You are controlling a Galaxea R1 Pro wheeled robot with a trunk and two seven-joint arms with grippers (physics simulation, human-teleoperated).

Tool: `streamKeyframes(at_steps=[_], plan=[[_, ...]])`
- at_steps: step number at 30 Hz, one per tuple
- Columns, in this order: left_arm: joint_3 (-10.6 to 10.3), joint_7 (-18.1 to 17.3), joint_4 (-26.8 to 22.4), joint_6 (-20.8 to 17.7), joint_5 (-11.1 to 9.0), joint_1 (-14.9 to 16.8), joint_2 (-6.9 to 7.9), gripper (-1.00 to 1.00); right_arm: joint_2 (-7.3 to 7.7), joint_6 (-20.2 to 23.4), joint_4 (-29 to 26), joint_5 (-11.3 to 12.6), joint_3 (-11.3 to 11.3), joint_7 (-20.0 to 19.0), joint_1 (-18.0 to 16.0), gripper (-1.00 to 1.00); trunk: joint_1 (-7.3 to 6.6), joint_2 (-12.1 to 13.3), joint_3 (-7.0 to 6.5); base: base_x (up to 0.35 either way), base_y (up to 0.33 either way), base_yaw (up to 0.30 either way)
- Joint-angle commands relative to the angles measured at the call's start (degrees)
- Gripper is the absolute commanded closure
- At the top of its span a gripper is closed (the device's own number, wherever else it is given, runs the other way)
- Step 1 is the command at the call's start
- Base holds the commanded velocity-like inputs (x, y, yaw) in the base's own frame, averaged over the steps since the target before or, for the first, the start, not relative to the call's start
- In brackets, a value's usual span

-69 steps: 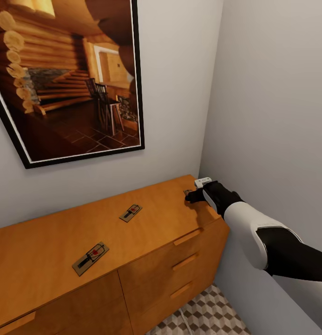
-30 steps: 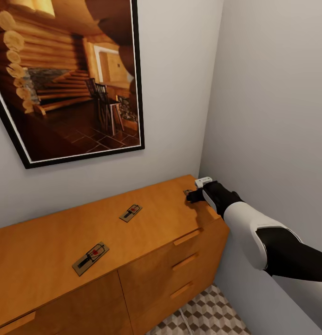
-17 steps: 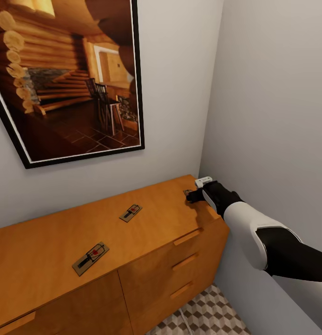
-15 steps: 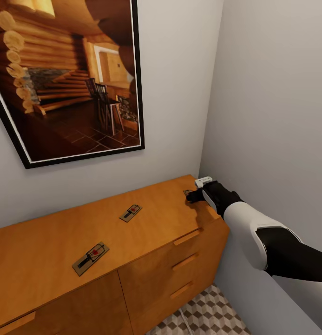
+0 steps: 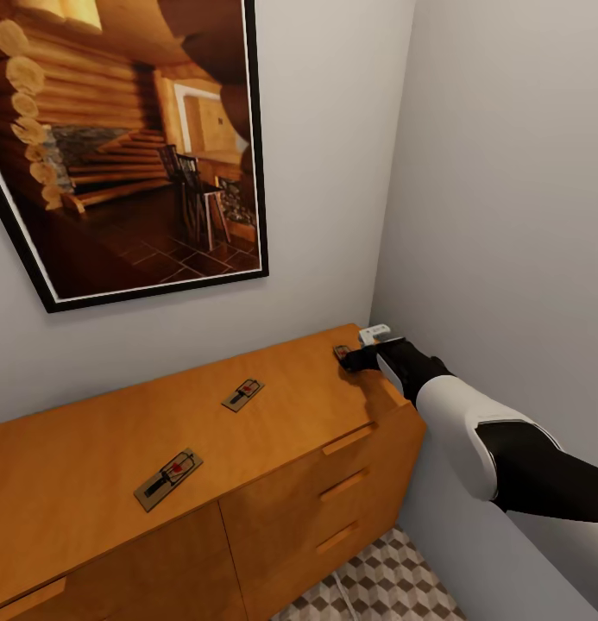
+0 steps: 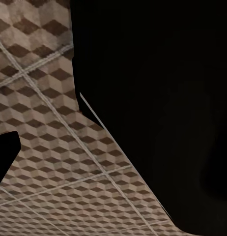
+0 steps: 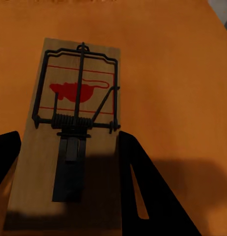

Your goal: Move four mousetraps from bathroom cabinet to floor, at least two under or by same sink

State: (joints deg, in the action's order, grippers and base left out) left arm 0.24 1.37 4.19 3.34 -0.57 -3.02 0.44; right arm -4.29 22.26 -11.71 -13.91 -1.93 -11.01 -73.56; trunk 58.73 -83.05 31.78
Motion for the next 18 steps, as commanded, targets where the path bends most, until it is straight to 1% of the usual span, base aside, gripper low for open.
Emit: streamKeyframes(at_steps=[1, 10, 18], plan=[[0.0, 0.1, 0.1, 0.3, 0.0, 0.0, 0.0, -1.0, 0.0, 0.2, -0.2, -0.5, -0.2, -0.3, 0.0, 1.0, 0.0, 0.0, 0.04, 0.0, 0.0, 0.0], [0.1, 0.1, 0.1, 0.3, 0.0, 0.0, 0.0, -1.0, -0.05, 0.1, -0.4, -0.5, -0.2, -0.4, 0.0, 1.0, 0.0, 0.0, 0.04, 0.0, 0.0, 0.0], [0.2, 0.1, 0.0, 0.4, 0.0, 0.0, -0.05, -1.0, -0.14, 0.2, -2.3, -0.5, -0.2, -3.2, 0.0, 1.0, 0.0, 0.0, 0.04, 0.0, 0.0, 0.0]])
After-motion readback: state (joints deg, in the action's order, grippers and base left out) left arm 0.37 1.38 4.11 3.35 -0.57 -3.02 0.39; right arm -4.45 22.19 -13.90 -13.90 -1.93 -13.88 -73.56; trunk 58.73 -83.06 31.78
